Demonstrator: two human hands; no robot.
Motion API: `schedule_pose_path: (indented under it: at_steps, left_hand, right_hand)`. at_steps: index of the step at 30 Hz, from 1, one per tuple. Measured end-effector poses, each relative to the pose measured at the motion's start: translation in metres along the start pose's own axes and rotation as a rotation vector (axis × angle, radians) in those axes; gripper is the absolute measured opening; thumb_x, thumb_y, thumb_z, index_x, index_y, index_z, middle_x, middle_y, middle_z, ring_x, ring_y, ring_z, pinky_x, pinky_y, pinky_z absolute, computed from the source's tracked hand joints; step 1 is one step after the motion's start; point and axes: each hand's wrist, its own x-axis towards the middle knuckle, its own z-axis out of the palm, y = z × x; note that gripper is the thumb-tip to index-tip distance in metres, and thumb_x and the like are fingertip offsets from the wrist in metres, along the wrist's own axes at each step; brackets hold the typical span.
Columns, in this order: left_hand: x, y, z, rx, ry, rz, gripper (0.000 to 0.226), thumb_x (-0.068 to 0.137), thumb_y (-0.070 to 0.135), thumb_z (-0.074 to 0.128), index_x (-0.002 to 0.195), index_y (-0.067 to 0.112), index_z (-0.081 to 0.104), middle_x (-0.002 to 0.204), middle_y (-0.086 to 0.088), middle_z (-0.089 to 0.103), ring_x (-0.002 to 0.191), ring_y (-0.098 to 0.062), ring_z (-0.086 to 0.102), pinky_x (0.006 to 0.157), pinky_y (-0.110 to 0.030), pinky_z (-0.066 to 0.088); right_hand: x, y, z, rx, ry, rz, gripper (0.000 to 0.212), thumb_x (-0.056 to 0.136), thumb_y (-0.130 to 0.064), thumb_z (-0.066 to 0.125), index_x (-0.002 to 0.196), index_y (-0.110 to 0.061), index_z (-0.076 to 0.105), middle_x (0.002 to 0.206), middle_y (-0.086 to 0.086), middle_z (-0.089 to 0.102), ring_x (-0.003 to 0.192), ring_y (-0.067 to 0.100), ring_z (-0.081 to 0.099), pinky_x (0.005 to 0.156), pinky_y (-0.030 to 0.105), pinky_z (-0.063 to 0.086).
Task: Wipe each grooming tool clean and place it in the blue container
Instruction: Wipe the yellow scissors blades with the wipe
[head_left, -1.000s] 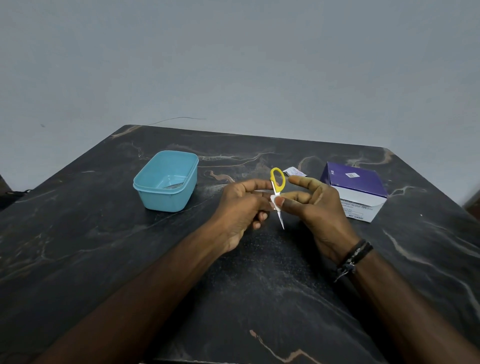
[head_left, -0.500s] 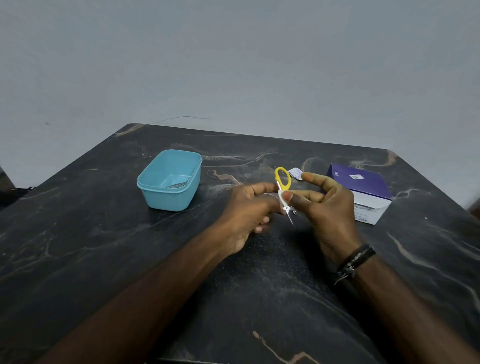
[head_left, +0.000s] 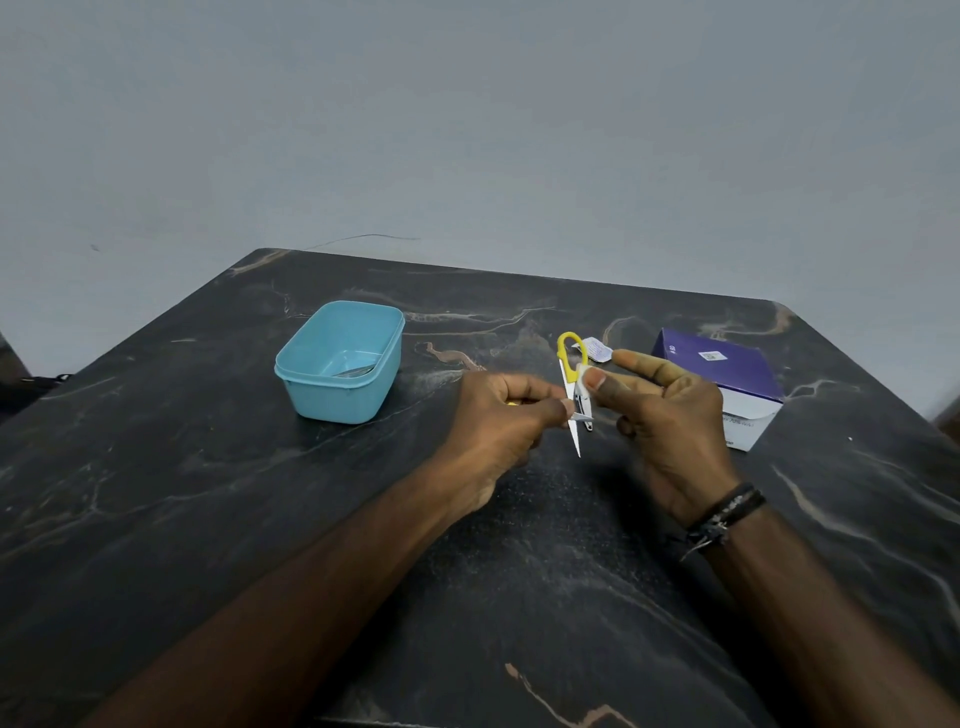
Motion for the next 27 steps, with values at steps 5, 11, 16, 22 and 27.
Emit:
schedule_pose_path:
  at_steps: [5, 11, 16, 22, 27]
  left_hand:
    - [-0.0001, 0.0012, 0.0000, -0.025, 0.008, 0.002, 0.004, 0.082, 0.007, 0.074, 0.078, 0.006, 0.073, 0.071, -0.013, 0.064, 0.040, -0.006, 0.034, 0.038, -0.016, 0.025]
    - [-0.0008, -0.0010, 0.0009, 0.045, 0.015, 0.046, 0.009, 0.082, 0.008, 0.073, 0.080, -0.001, 0.073, 0.072, -0.018, 0.066, 0.040, -0.006, 0.036, 0.041, -0.017, 0.027]
    - [-0.0036, -0.0045, 0.0051, 0.153, -0.026, 0.140, 0.010, 0.082, 0.006, 0.073, 0.075, -0.001, 0.073, 0.053, 0.006, 0.062, 0.037, 0.004, 0.045, 0.042, -0.008, 0.032]
    - [-0.0041, -0.0024, 0.0016, 0.156, -0.005, 0.129, 0.010, 0.081, 0.006, 0.072, 0.073, 0.001, 0.074, 0.058, -0.002, 0.066, 0.039, 0.001, 0.042, 0.045, -0.015, 0.034]
    - [-0.0035, -0.0017, 0.0003, 0.171, -0.049, 0.087, 0.009, 0.080, 0.003, 0.072, 0.072, -0.001, 0.073, 0.052, -0.006, 0.060, 0.038, -0.007, 0.036, 0.042, -0.017, 0.031]
  right_hand:
    - [-0.0017, 0.0000, 0.0022, -0.053, 0.008, -0.036, 0.048, 0.075, 0.001, 0.077, 0.120, 0.002, 0.060, 0.089, 0.012, 0.076, 0.060, 0.011, 0.070, 0.047, 0.014, 0.046]
    - [-0.0030, 0.0009, 0.0040, -0.055, -0.003, -0.045, 0.052, 0.071, -0.003, 0.080, 0.119, 0.000, 0.060, 0.088, 0.012, 0.077, 0.069, 0.016, 0.073, 0.055, 0.018, 0.051]
    - [-0.0005, 0.0005, 0.0008, -0.048, 0.012, -0.057, 0.048, 0.073, -0.005, 0.080, 0.117, -0.002, 0.060, 0.090, 0.010, 0.077, 0.075, 0.019, 0.073, 0.056, 0.019, 0.051]
    - [-0.0015, 0.0005, 0.0018, -0.110, -0.060, -0.025, 0.047, 0.078, -0.004, 0.077, 0.121, 0.000, 0.059, 0.091, 0.012, 0.076, 0.062, 0.009, 0.070, 0.048, 0.013, 0.044]
    - [-0.0011, 0.0013, 0.0018, -0.111, -0.041, -0.051, 0.046, 0.079, 0.001, 0.075, 0.121, -0.001, 0.057, 0.088, 0.017, 0.075, 0.056, 0.005, 0.065, 0.049, 0.012, 0.043]
